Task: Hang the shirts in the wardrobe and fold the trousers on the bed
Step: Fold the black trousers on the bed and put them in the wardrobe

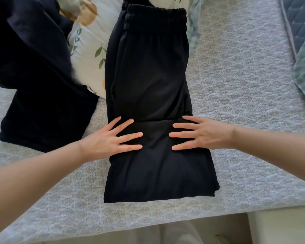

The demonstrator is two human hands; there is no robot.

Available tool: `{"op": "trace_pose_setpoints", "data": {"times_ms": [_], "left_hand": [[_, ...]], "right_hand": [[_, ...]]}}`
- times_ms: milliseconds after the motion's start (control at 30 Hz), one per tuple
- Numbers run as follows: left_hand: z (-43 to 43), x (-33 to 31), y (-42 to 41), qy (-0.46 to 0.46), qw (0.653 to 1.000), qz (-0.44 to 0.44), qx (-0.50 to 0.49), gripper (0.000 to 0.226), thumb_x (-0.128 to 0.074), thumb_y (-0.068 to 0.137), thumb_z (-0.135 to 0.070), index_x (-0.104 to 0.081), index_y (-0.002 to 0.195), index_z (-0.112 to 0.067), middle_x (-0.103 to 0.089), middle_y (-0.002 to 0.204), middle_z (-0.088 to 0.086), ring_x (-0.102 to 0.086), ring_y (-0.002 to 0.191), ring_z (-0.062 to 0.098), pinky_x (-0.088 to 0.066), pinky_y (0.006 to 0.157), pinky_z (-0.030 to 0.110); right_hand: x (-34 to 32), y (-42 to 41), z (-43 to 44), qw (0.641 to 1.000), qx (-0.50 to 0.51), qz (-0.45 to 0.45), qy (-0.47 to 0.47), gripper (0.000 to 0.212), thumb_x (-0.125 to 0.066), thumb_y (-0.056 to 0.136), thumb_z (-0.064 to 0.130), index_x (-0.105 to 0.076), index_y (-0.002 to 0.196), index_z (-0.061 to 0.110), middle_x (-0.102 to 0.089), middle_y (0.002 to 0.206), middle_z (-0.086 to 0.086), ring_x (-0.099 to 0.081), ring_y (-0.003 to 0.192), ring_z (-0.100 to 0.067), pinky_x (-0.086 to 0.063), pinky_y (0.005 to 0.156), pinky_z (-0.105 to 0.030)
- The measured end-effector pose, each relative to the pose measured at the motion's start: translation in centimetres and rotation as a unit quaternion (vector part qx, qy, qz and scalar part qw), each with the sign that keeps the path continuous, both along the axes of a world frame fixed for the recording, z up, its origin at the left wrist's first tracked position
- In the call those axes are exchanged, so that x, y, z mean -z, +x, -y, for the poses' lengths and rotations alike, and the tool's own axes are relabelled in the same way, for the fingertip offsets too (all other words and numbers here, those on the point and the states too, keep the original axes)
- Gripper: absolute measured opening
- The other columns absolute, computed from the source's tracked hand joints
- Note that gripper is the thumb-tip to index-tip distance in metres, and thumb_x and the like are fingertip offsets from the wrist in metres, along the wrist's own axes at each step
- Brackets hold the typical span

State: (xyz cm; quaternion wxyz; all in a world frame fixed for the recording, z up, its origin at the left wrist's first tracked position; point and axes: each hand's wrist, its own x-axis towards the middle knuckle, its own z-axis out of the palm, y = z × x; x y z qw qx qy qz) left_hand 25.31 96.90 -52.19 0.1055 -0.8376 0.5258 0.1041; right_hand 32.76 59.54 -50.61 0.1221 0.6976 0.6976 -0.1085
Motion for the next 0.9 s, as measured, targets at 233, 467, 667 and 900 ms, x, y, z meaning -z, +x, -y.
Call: {"op": "trace_pose_setpoints", "data": {"times_ms": [233,467,667,900], "left_hand": [[4.5,-0.8,-2.1,0.000,1.000,-0.017,-0.006,0.089,-0.053,0.077,-0.001,-0.024,0.154,-0.036,-0.025,0.160,0.004,-0.020,0.143,0.050,-0.029,0.108,0.067],[11.7,-1.8,-7.5,0.003,0.995,-0.095,-0.029,0.070,-0.035,0.085,-0.011,-0.033,0.150,-0.037,-0.036,0.156,0.003,-0.026,0.141,0.049,-0.037,0.106,0.062],[15.2,-4.6,-11.7,-0.020,0.972,-0.211,-0.099,0.082,-0.037,0.079,-0.003,-0.029,0.149,-0.044,-0.034,0.157,-0.006,-0.032,0.142,0.037,-0.043,0.107,0.045],[16.2,-7.3,-13.4,-0.208,0.652,-0.496,-0.535,0.037,-0.046,0.098,0.000,-0.067,0.115,-0.025,-0.073,0.104,-0.015,-0.058,0.117,0.006,-0.046,0.080,0.009]], "right_hand": [[-1.2,-1.7,4.1,1.000,0.009,-0.013,-0.018,0.079,-0.054,0.083,0.009,-0.024,0.151,0.036,-0.029,0.157,-0.002,-0.020,0.146,-0.033,-0.012,0.116,-0.053],[-2.6,-5.9,10.3,0.996,0.025,-0.064,-0.062,0.076,-0.054,0.085,0.012,-0.025,0.151,0.036,-0.031,0.156,0.000,-0.022,0.146,-0.030,-0.016,0.114,-0.051],[-4.3,-9.1,13.7,0.972,0.111,-0.182,-0.098,0.073,-0.042,0.094,0.011,-0.013,0.151,0.046,-0.023,0.158,0.011,-0.012,0.148,-0.013,-0.004,0.118,-0.040],[-6.6,-10.3,14.3,0.720,0.462,-0.510,-0.085,0.042,-0.056,0.097,0.016,-0.057,0.129,0.043,-0.052,0.133,0.029,-0.045,0.121,0.013,-0.032,0.102,-0.009]]}}
